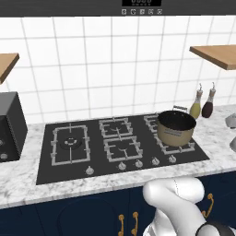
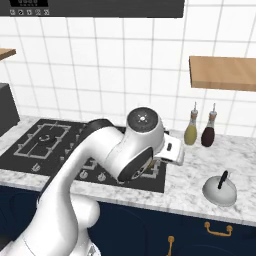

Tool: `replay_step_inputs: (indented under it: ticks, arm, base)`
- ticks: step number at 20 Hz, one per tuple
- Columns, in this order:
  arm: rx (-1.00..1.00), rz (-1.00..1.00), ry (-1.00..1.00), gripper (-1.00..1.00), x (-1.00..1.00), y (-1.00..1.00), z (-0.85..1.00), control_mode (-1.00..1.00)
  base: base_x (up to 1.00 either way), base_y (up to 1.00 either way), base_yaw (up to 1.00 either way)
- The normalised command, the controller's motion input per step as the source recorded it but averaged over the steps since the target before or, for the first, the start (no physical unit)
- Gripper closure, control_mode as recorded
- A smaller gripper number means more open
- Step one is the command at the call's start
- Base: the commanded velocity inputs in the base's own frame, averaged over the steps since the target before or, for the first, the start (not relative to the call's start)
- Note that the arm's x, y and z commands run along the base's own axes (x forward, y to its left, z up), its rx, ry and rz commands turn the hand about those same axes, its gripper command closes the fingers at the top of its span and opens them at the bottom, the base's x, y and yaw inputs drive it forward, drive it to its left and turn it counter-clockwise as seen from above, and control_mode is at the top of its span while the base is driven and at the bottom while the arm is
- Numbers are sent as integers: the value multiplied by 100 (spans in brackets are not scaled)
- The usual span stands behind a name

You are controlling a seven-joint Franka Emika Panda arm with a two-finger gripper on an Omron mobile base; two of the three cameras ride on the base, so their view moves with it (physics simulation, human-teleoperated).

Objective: Pick the kettle from the counter and place it on a stove burner. Then turn the burner on.

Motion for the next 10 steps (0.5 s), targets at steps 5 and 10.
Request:
replay_step_inputs:
  ticks: [5, 10]
  arm:
    - [0, -24, 0, -100, 13, -100, 0, -100]
    - [0, -16, 1, -100, 41, -100, -4, -100]
  base:
    - [0, 0, 0]
    - [0, 0, 0]
